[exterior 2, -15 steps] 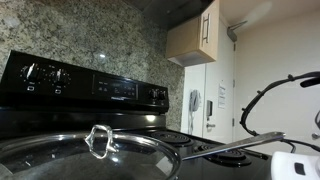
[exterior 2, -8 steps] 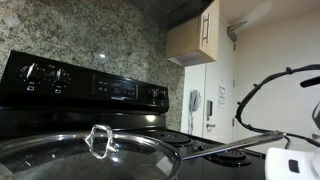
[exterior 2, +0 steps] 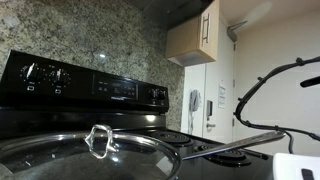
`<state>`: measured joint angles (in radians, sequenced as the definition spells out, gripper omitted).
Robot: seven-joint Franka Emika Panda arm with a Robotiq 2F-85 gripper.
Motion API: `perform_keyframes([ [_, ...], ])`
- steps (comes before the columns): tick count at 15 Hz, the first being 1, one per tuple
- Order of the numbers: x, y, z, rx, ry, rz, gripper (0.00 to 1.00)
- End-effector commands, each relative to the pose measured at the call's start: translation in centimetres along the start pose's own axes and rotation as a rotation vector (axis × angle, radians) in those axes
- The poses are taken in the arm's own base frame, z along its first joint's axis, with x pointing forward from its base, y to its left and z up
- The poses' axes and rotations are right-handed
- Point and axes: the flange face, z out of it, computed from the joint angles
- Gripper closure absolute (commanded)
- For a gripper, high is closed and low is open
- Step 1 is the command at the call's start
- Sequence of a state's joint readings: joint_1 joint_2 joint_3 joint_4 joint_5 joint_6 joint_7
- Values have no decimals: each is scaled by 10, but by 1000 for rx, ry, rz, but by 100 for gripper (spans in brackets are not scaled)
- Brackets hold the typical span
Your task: Remove the red and pink towel from the oven door and put it on the right side of the countertop
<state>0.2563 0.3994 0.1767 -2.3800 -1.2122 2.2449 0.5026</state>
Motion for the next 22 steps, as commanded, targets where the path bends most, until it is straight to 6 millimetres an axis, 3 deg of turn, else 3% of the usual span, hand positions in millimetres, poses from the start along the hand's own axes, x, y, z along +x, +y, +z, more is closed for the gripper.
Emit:
perform_keyframes([
  [1, -15, -13, -28, -32, -33, 35, 84],
  [4, -23, -17, -48, -60, -46, 70, 100],
  [13, -38, -33, -85, -91, -17, 84, 99],
  [22, -58, -20, -139, -151, -41, 135, 99],
])
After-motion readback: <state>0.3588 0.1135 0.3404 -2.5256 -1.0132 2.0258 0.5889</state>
